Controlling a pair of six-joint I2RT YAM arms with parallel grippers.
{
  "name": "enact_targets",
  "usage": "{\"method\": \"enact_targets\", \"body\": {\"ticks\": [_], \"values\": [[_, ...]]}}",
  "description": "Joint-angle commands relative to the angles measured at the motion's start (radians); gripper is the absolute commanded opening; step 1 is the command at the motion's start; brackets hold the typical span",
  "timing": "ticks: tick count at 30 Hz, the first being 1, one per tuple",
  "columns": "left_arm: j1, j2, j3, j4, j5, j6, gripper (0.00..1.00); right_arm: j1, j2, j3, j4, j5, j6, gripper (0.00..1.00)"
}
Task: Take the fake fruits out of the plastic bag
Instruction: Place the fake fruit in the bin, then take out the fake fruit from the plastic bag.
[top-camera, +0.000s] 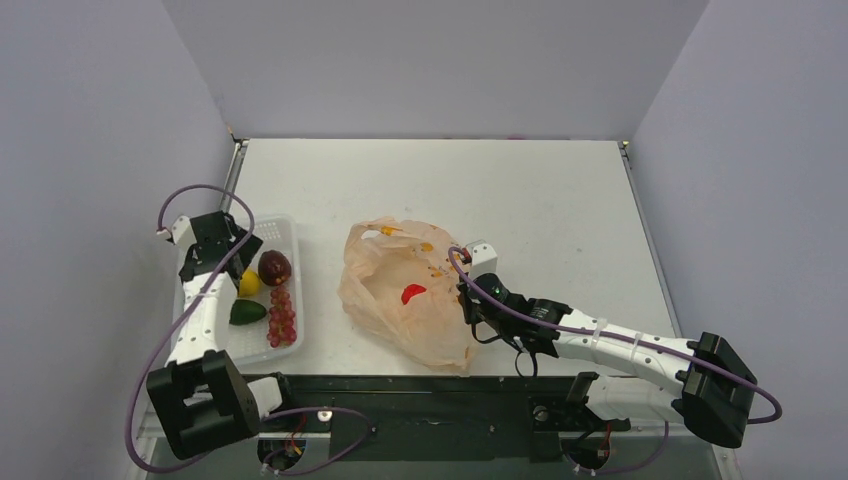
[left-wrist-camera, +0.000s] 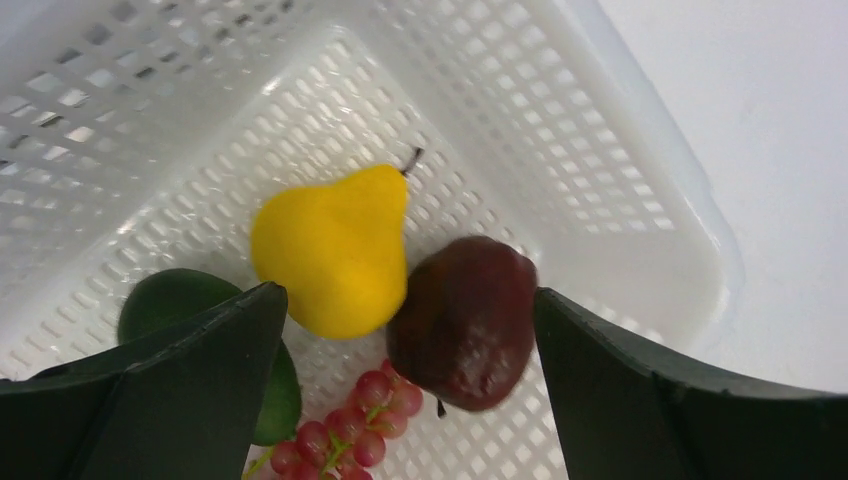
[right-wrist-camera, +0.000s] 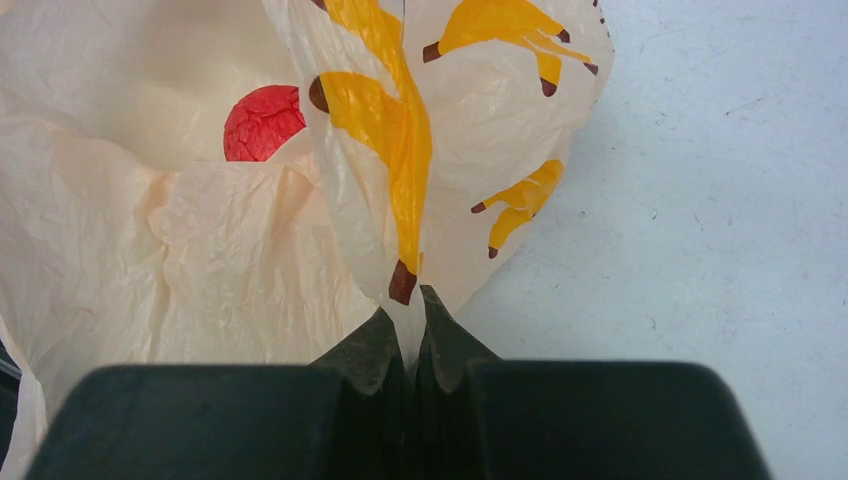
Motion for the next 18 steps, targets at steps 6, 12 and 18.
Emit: {"method": "enact_targets", "body": {"ticks": [6,12,18], "values": [[-0.26,-0.359,-0.094,0.139,0.342,0.21,0.83,-0.008,-0.068,0.005,0.026,0.045,-0.007,0.0],[-0.434,-0.495,-0.137,0.106,0.553,0.202,0.77,-0.008,-0.098,-0.006,0.021,0.077,-0.006,0.0],[-0.832,-0.512,-0.19,0.12,0.374,0.189,0.73,-0.008,-0.125,-0.015,-0.019,0.132,0.018,0.0]]}}
